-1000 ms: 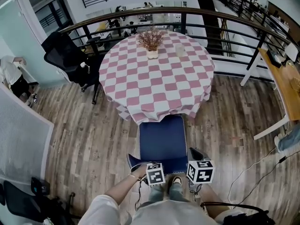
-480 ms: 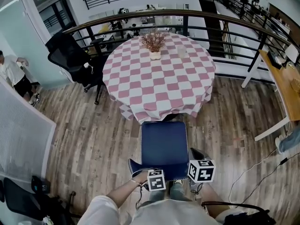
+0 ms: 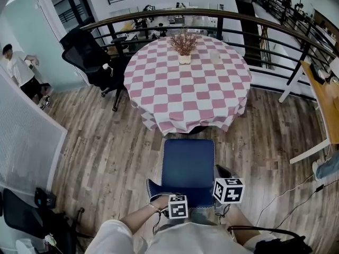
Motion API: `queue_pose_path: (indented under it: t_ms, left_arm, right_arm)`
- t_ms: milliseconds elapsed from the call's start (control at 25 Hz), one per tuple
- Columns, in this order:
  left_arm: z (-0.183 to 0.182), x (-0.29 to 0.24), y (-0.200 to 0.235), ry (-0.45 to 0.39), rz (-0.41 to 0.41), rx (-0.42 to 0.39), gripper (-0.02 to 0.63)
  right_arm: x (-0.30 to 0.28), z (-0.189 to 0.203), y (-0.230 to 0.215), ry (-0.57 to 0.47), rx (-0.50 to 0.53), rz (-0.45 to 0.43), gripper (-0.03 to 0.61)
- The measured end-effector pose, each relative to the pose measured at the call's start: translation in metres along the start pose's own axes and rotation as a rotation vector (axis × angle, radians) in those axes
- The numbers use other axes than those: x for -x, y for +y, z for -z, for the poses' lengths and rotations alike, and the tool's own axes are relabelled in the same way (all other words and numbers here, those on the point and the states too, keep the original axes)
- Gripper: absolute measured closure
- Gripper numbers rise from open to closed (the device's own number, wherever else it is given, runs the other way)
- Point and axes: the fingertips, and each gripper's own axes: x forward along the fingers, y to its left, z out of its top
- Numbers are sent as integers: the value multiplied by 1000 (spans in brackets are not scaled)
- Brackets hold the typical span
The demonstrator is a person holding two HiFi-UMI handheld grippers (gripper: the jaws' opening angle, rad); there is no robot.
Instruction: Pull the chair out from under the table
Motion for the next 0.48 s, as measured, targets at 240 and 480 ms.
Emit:
queue_pose_path:
  t_ms: [240,480]
  left_arm:
    - [3,-2,-12,15,21,-6,497]
    - [3,-5,-19,7,107,4,458]
  right_arm:
    - [-7,-2,3,11,6,-18,561]
    - [-17,-4,4,19,2,-30,561]
